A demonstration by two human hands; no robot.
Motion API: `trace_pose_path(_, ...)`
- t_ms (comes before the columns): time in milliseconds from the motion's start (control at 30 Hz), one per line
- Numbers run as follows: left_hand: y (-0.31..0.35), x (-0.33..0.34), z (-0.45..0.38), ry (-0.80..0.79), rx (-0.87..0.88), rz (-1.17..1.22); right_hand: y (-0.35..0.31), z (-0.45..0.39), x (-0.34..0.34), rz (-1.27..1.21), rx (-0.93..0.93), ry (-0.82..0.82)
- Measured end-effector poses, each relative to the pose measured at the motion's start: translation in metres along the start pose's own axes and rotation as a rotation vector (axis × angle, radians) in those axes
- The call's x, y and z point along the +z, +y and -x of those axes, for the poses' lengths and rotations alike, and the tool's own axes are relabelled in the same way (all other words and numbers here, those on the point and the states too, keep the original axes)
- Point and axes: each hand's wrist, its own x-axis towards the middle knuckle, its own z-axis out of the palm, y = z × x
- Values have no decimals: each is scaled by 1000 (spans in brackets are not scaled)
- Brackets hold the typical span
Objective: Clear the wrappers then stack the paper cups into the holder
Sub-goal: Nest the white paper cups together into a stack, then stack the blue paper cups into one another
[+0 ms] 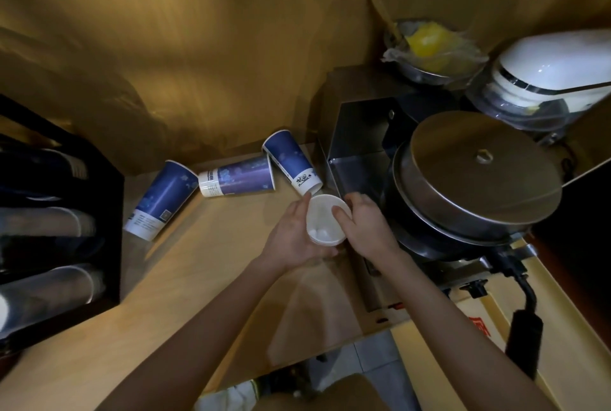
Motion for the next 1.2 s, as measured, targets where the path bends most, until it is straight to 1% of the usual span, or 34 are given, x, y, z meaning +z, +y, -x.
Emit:
trace_pose_path(100,1,-14,4,-39,6,-44,-11,-7,-2,96,-38,5)
trace_pose_path(200,0,-38,9,-55,-46,-197,-27,-19,-2,194,-123,-12)
trace_pose_path(267,-6,-57,11,-1,-99,-344,-41,-29,1,243,-190,-22)
trace_pose_path(333,-16,-79,13,75,-148,-429,-58,-41,7,288,-260,-26)
trace_pose_path(500,-55,-127,14,262,-241,-426,-100,-80,34,406,-427,-109)
trace_pose_path(600,-82,-146,11,318,-296,-400,-120,-101,54,471,-504,-161)
trace_pose_path(700,-112,-159,4,352,-366,-408,-132,-120,73,535,-562,-166)
trace_pose_path(800,-140,-161,-6,366,-413,-398,-133,-139,91,588,-564,-177)
trace_pose_path(933,-173,-152,-18,337,-473,-340,-121,-157,109,613,-506,-209)
trace_pose_path(1067,-192,-140,-27,274,-562,-361,-103,-170,120,643,-450,-271)
trace_pose_path(1133,-196,-136,-25,278,-567,-398,-97,-171,122,647,-438,-287)
trace_pose_path(1200,-203,-133,-25,306,-572,-385,-92,-174,126,653,-437,-286)
